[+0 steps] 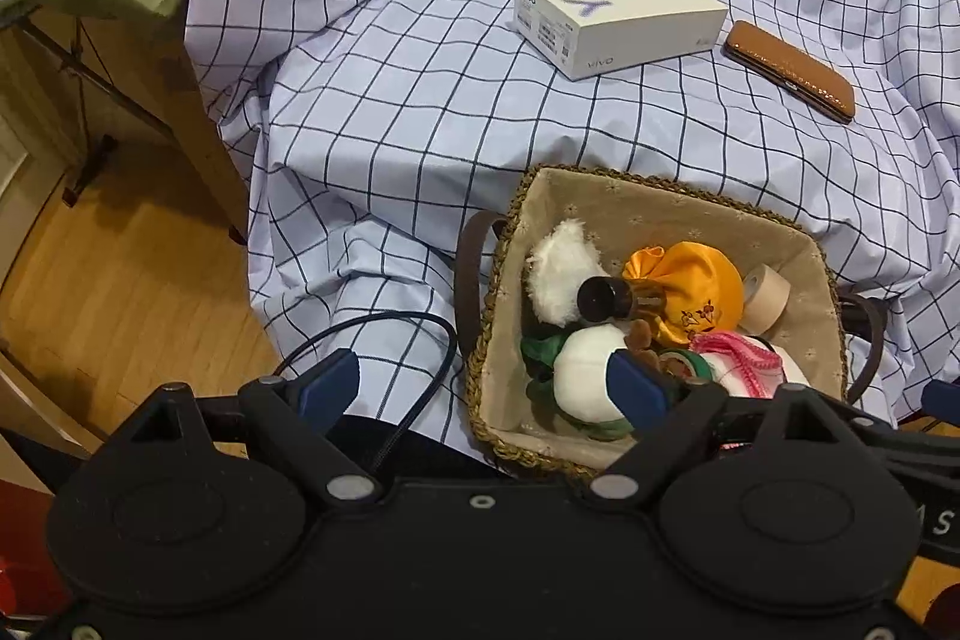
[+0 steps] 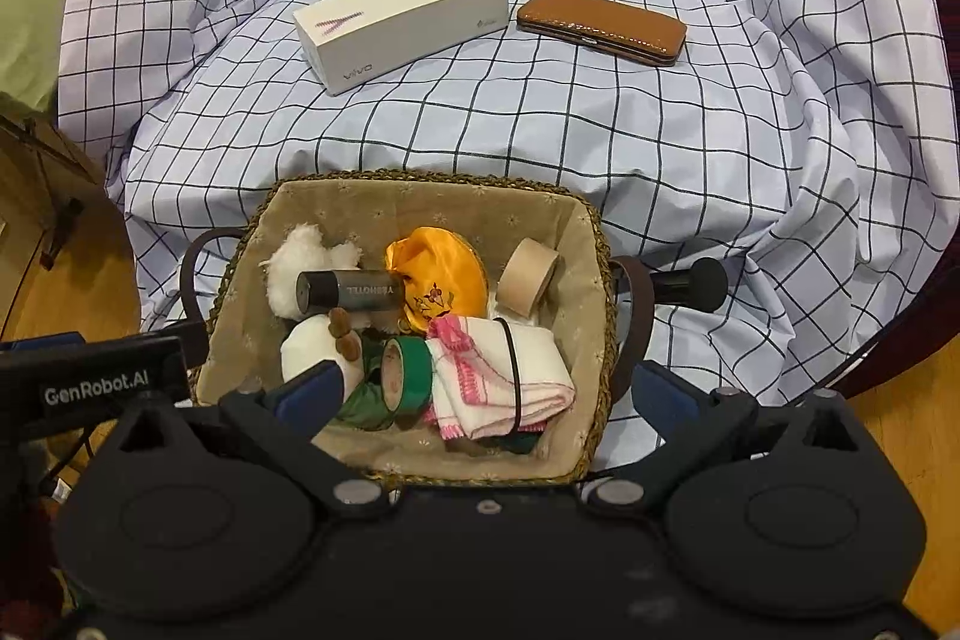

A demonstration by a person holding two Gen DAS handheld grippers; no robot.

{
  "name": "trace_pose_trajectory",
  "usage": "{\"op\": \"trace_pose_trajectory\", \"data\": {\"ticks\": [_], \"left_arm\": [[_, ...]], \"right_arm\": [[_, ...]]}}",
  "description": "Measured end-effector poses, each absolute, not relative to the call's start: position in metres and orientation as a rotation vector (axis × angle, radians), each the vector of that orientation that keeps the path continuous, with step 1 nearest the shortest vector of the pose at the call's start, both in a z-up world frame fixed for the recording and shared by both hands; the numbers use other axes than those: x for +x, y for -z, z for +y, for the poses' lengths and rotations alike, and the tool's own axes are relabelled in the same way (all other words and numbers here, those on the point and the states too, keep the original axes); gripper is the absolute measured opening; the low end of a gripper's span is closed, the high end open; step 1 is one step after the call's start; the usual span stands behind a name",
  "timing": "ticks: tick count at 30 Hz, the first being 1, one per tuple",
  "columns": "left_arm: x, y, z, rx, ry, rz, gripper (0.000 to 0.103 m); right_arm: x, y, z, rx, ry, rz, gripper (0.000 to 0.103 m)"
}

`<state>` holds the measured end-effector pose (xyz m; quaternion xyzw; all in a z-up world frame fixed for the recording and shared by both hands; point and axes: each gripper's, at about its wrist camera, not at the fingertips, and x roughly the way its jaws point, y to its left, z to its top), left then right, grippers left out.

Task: Organize soft objects

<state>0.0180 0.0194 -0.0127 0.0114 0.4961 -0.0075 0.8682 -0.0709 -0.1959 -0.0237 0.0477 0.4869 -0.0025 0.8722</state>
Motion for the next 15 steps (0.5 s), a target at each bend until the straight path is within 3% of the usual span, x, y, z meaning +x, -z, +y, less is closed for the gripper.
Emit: {"op": "trace_pose_trajectory", "data": {"ticks": [15], "left_arm": [[0.0113,0.0104,0.0187,0.055,0.043,1.019,0.087]], "right_arm": [[-0.0774,0.0175,-0.1965,0.092,0.012,1.012,0.103]]}}
